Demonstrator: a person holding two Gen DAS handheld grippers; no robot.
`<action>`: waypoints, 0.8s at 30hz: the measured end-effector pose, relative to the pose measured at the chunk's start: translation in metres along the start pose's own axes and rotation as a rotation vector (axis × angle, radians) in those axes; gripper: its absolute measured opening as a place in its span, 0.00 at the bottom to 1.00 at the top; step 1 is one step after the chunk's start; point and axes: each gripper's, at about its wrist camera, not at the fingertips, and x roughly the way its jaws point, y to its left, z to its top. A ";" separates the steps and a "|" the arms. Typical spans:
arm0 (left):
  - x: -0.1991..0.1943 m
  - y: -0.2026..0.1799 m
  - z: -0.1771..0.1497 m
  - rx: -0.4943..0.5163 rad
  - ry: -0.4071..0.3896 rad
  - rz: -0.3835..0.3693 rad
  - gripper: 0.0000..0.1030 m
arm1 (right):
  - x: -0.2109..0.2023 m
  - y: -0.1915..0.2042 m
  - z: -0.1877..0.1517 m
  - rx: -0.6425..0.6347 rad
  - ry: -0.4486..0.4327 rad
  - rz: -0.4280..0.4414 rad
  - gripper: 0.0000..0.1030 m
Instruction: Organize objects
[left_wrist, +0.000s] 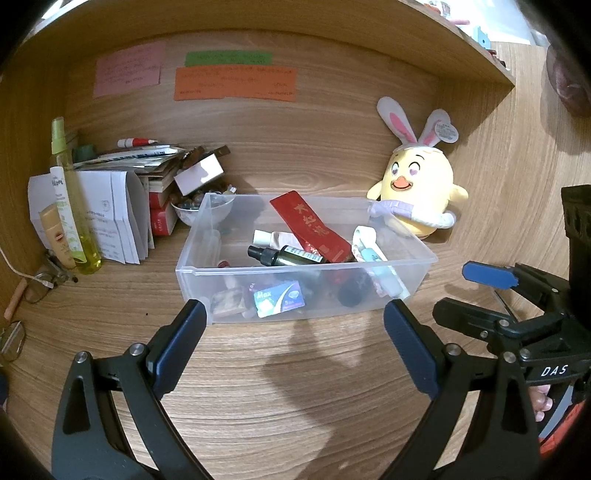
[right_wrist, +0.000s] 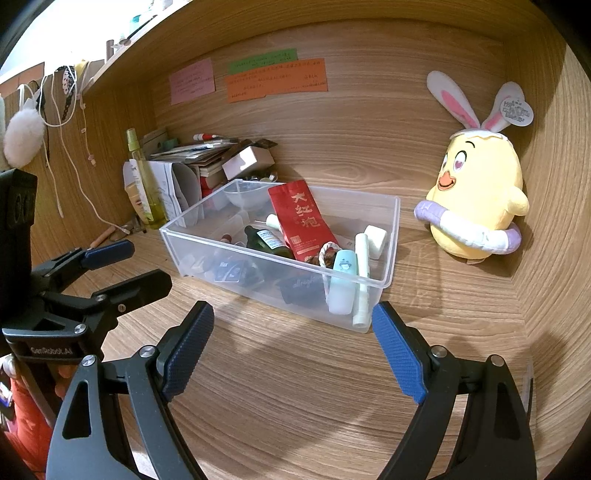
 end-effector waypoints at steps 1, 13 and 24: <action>0.000 0.000 -0.001 -0.001 -0.001 0.002 0.95 | 0.000 0.000 0.000 0.000 0.000 -0.001 0.83; 0.002 0.000 -0.001 -0.012 0.021 -0.012 0.95 | -0.001 0.001 -0.001 0.000 -0.004 0.003 0.83; 0.005 0.002 0.000 -0.033 0.023 -0.008 0.95 | 0.002 -0.002 -0.002 0.008 0.005 0.004 0.83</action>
